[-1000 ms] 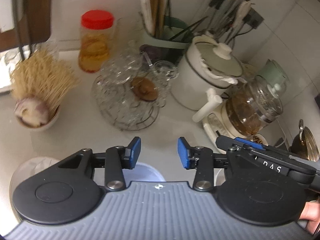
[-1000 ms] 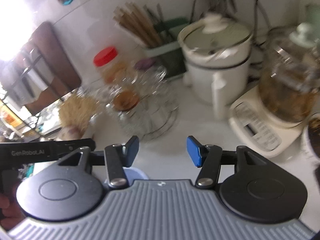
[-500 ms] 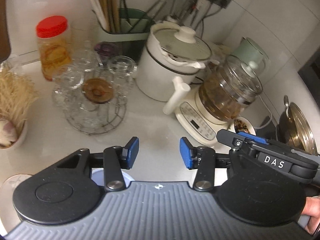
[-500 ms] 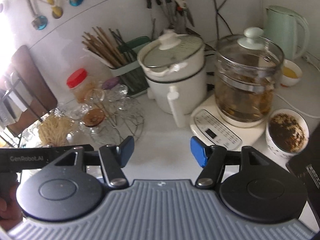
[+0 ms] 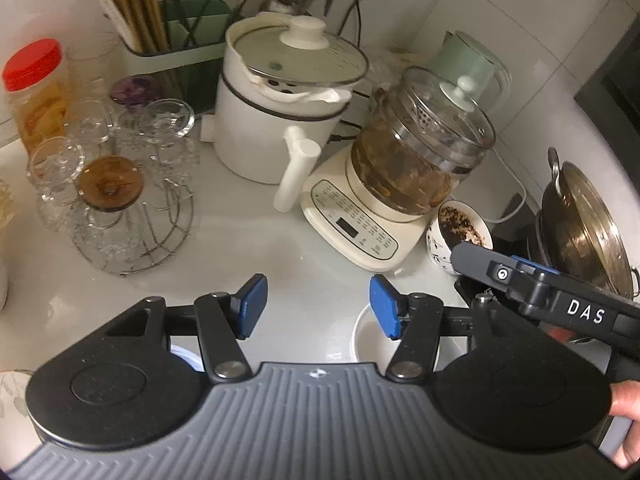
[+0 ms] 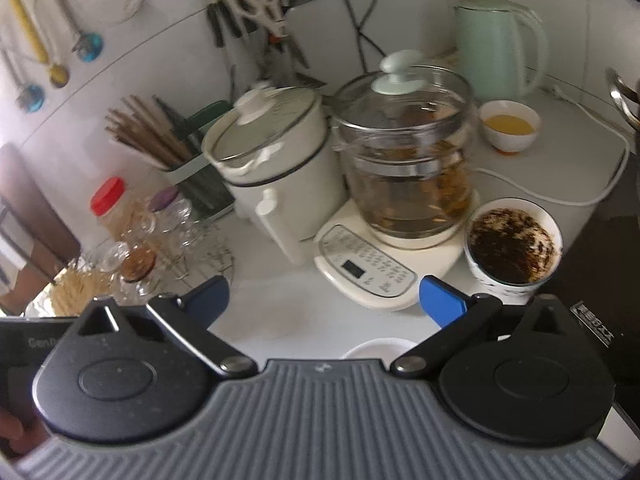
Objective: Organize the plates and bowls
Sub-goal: 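Move both open grippers to the rim of a white ceramic bowl, then close both grippers on the white ceramic bowl rim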
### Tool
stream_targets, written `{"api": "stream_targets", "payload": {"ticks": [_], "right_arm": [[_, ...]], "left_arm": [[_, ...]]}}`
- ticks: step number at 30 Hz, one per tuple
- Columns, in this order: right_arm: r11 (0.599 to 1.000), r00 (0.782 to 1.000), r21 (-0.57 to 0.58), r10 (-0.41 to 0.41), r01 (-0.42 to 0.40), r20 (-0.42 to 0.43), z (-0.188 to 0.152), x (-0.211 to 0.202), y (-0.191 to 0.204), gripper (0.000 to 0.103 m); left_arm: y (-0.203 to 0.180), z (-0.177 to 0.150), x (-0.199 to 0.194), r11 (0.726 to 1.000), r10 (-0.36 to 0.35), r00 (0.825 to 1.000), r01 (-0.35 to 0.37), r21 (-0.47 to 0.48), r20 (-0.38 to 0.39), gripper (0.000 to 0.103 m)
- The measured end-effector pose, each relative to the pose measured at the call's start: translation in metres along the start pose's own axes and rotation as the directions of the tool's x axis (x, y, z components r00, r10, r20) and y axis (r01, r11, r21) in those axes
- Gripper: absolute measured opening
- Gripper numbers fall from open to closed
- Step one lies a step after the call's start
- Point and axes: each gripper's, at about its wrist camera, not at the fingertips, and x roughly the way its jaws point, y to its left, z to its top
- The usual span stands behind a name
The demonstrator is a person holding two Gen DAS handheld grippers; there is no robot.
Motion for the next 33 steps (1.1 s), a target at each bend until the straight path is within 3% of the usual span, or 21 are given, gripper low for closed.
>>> {"api": "stream_targets", "payload": {"ticks": [7, 18, 27, 33], "right_arm": [[0.996, 0.998, 0.070, -0.046, 0.050, -0.048, -0.010, 0.008, -0.030, 0.103], [0.977, 0.994, 0.204, -0.048, 0.067, -0.095, -0.034, 0.011, -0.086, 0.102], [0.965, 0.981, 0.257, -0.006, 0.057, -0.194, -0.054, 0.032, -0.107, 0.102], [0.959, 0.968, 0.283, 0.050, 0.022, -0.244, -0.061, 0.048, -0.113, 0.094]], "left_arm": [[-0.013, -0.002, 0.024, 1.000, -0.017, 0.999, 0.016, -0.013, -0.045, 0.062], [-0.039, -0.015, 0.062, 0.999, -0.039, 0.994, 0.039, 0.001, -0.105, 0.062], [-0.049, -0.029, 0.094, 0.999, -0.030, 0.986, 0.033, 0.014, -0.166, 0.062], [-0.046, -0.038, 0.114, 0.999, -0.036, 0.981, 0.037, 0.002, -0.191, 0.062]]}}
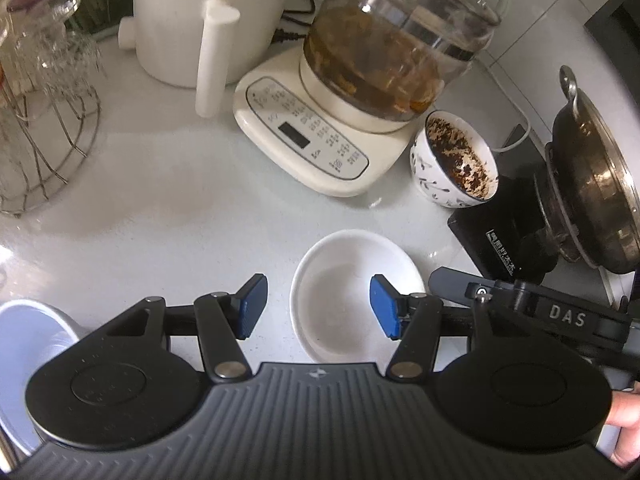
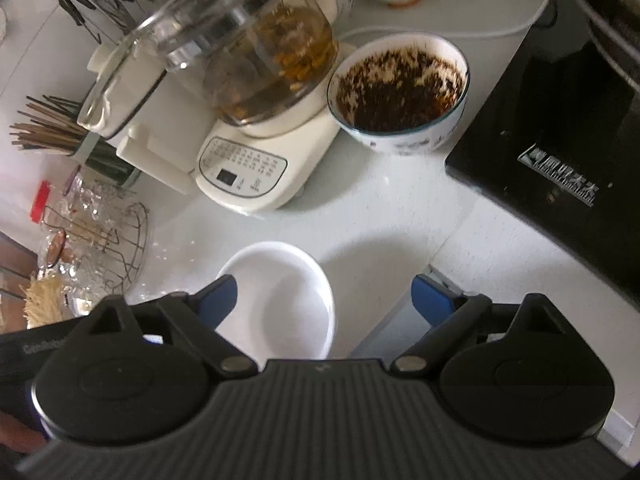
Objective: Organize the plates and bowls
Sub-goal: 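Close both grippers on the white ceramic bowl rim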
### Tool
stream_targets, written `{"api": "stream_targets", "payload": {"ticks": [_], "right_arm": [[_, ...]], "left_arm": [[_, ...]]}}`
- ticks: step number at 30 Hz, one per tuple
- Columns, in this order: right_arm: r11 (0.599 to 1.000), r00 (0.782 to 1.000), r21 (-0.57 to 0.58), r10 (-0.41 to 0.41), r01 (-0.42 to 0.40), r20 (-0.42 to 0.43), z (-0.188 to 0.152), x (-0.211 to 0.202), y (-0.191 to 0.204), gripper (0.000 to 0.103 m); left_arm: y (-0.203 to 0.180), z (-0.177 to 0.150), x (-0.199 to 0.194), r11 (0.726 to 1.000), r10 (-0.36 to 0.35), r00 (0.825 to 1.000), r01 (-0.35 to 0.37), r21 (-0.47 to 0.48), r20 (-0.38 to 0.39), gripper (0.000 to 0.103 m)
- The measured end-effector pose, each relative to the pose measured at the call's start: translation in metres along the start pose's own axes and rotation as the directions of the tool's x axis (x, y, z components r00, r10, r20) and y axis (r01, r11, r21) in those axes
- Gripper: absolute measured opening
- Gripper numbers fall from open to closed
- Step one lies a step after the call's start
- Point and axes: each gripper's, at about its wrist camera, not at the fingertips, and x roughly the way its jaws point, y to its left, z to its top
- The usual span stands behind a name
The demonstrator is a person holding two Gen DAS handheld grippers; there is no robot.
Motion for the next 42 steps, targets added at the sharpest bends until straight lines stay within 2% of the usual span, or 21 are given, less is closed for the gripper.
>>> {"api": "stream_targets", "payload": {"ticks": [2, 4, 8, 12, 15, 16, 19, 21, 22, 25, 30, 42], "right_arm": [[1.000, 1.000, -0.005, 0.009, -0.009, -0.018, 0.000, 0.006, 0.000, 0.090], [1.000, 0.999, 0.002, 0.022, -0.022, -0.045, -0.001, 0.015, -0.001, 0.077], [1.000, 0.997, 0.009, 0.018, -0.017, -0.069, -0.003, 0.027, -0.001, 0.066], [1.000, 0.996, 0.001, -0.002, 0.002, -0.086, -0.003, 0.034, -0.001, 0.045], [1.000, 0.995, -0.006, -0.010, 0.009, -0.098, -0.005, 0.038, -0.001, 0.038], [1.000, 0.995, -0.005, -0.009, 0.009, -0.103, -0.006, 0.039, -0.001, 0.032], [1.000, 0.993, -0.003, -0.016, 0.016, -0.118, -0.007, 0.044, -0.002, 0.025], [0.998, 0.993, -0.016, -0.058, 0.056, -0.107, -0.006, 0.044, 0.000, 0.021], [0.998, 0.993, -0.016, -0.062, 0.061, -0.104, -0.006, 0.043, 0.000, 0.020], [0.999, 0.993, -0.002, -0.050, 0.050, -0.110, -0.005, 0.045, -0.002, 0.016], [0.999, 0.992, -0.017, -0.034, 0.032, -0.123, -0.003, 0.044, 0.001, 0.009], [1.000, 0.996, -0.030, -0.005, 0.003, -0.086, 0.011, 0.024, 0.010, 0.009]], "left_arm": [[0.003, -0.001, 0.008, 1.000, 0.001, 1.000, -0.001, -0.009, -0.011, 0.062], [0.006, -0.002, 0.014, 1.000, 0.001, 1.000, -0.002, -0.014, -0.015, 0.061], [0.012, -0.004, 0.020, 1.000, -0.004, 1.000, 0.004, -0.027, 0.007, 0.060], [0.017, -0.006, 0.025, 0.999, 0.002, 1.000, -0.002, -0.040, -0.004, 0.050], [0.018, -0.008, 0.028, 0.999, -0.005, 1.000, 0.004, -0.039, -0.015, 0.041], [0.017, -0.008, 0.030, 1.000, -0.006, 1.000, 0.005, -0.028, -0.024, 0.036], [0.011, -0.010, 0.034, 0.999, 0.019, 0.999, -0.018, 0.031, -0.035, 0.025], [0.010, -0.010, 0.036, 0.999, 0.022, 0.999, -0.020, 0.038, -0.041, 0.020], [0.009, -0.010, 0.037, 0.999, 0.023, 0.999, -0.021, 0.039, -0.044, 0.016], [0.011, -0.007, 0.035, 0.998, 0.039, 0.999, -0.037, 0.048, -0.032, 0.010], [0.013, -0.001, 0.034, 0.999, 0.035, 0.999, -0.033, 0.042, -0.040, 0.008], [0.007, 0.013, 0.012, 0.999, 0.004, 1.000, -0.004, 0.034, -0.015, 0.008]]}}
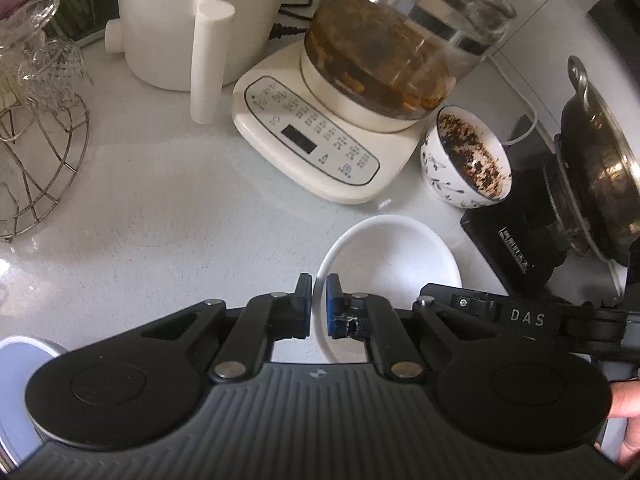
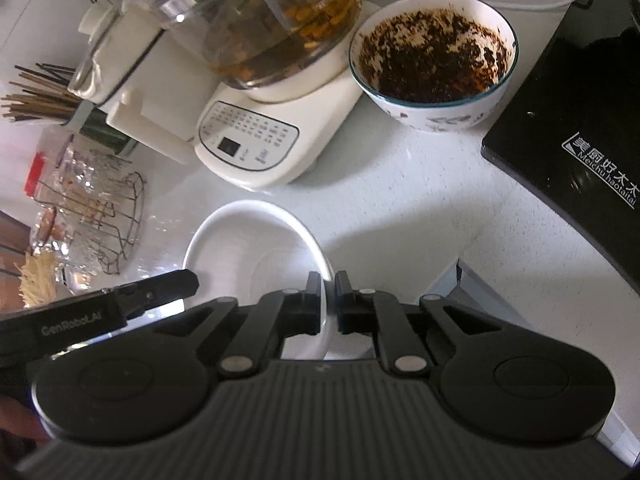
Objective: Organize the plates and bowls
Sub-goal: 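Lift the white bowl and carry it to the blue bowl stack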
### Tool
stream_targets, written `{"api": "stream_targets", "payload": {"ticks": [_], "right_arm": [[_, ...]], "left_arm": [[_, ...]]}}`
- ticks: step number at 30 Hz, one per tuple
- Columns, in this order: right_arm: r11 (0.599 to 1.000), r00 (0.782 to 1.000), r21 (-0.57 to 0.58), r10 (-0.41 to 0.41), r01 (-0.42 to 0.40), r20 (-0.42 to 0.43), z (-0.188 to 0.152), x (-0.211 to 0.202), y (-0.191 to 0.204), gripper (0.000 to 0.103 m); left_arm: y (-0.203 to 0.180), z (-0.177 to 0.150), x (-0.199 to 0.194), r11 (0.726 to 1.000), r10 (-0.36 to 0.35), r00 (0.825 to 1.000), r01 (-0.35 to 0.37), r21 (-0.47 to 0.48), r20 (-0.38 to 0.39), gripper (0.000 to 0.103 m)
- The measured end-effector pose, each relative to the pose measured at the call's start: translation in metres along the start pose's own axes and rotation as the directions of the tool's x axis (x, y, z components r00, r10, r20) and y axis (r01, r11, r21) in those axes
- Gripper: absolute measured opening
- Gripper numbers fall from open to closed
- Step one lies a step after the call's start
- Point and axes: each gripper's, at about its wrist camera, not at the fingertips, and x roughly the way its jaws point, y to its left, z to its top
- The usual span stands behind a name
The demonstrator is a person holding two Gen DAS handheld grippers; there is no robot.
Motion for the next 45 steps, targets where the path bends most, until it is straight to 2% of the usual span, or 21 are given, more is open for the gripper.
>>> {"api": "stream_targets", "payload": {"ticks": [11, 28, 35, 45], "right_arm": [[0.999, 0.999, -0.022, 0.047, -0.047, 0.001, 0.004, -0.018, 0.021, 0.010], [0.986, 0.995, -0.136, 0.100, -0.098, 0.013, 0.010, -0.047, 0.070, 0.010], [0.979, 0.992, -0.164, 0.126, -0.122, 0.014, 0.008, -0.047, 0.089, 0.011], [0.957, 0.986, -0.239, 0.163, -0.164, -0.025, 0.001, -0.033, 0.125, 0.011]], "left_arm": [[0.003, 0.000, -0.039, 0.999, -0.010, 1.000, 0.011, -0.048, 0.028, 0.008], [0.021, 0.004, -0.102, 0.995, -0.011, 0.994, 0.021, -0.093, 0.108, 0.009], [0.034, 0.000, -0.121, 0.994, -0.004, 0.990, 0.019, -0.105, 0.141, 0.009], [0.069, -0.018, -0.148, 0.981, 0.039, 0.979, 0.000, -0.192, 0.198, 0.009]]}}
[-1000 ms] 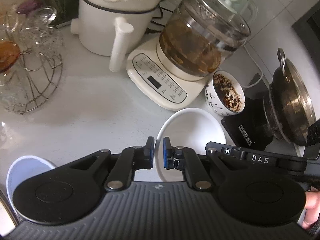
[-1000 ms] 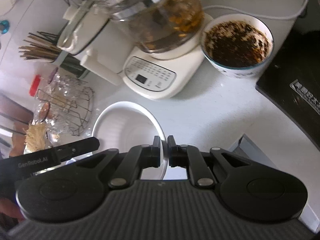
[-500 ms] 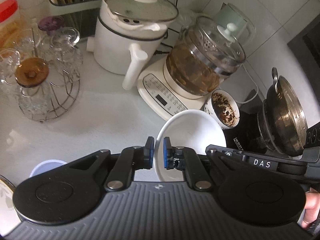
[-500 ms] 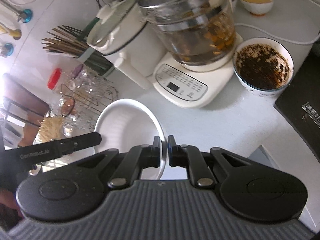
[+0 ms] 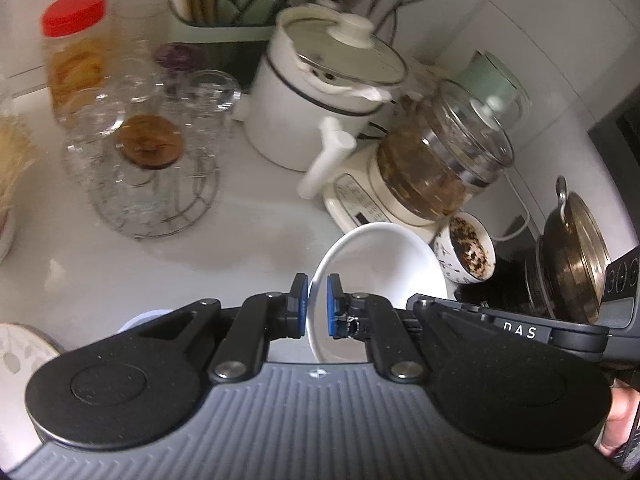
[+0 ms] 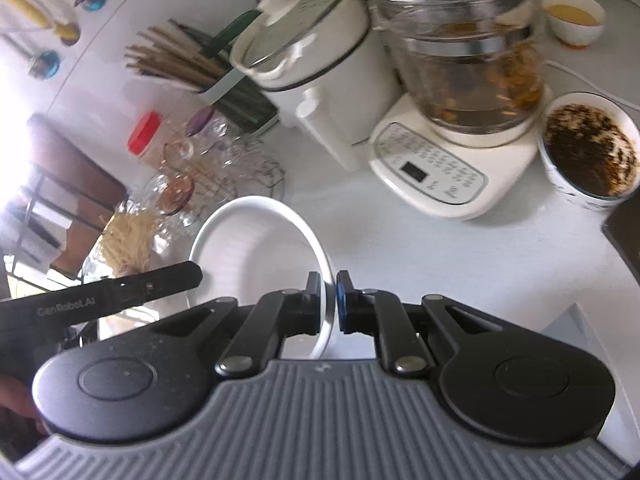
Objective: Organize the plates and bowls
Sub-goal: 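Lift the white bowl and carry it to the blue bowl stack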
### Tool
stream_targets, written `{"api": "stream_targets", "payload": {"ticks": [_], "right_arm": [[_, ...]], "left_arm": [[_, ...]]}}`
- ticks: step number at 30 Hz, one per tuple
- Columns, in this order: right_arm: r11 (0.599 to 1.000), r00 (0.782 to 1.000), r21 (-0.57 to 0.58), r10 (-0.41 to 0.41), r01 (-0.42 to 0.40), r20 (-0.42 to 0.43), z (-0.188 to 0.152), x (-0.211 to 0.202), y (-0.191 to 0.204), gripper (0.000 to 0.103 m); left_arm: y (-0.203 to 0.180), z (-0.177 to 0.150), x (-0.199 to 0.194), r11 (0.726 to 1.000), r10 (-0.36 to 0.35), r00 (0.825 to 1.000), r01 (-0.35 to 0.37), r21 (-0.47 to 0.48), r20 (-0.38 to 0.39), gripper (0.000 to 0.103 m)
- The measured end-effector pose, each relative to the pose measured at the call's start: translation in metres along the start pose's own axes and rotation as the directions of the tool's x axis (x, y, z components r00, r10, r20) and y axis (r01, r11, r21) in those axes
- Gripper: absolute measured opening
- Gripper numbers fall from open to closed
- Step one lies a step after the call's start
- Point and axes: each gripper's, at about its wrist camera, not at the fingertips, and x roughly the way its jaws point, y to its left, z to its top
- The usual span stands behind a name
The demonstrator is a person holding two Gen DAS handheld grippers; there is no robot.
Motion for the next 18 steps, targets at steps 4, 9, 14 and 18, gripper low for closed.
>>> {"api": "stream_targets", "payload": {"ticks": [4, 9, 14, 18], "right_arm": [[0.998, 1.000, -0.061, 0.013, -0.014, -0.021, 0.000, 0.009, 0.019, 0.011], [0.992, 0.998, -0.116, 0.036, -0.043, -0.060, 0.000, 0.022, 0.039, 0.011], [0.978, 0.991, -0.193, 0.058, -0.080, -0.117, -0.002, 0.036, 0.061, 0.011], [0.964, 0.984, -0.245, 0.066, -0.107, -0.168, -0.004, 0.048, 0.077, 0.011]], "left_arm": [[0.017, -0.008, -0.013, 0.999, 0.022, 0.999, -0.020, -0.041, 0.033, 0.009], [0.039, -0.022, -0.027, 0.992, 0.059, 0.996, -0.050, -0.117, 0.068, 0.009], [0.060, -0.037, -0.041, 0.977, 0.108, 0.989, -0.086, -0.195, 0.104, 0.009], [0.073, -0.048, -0.050, 0.960, 0.151, 0.981, -0.116, -0.254, 0.124, 0.009]]}}
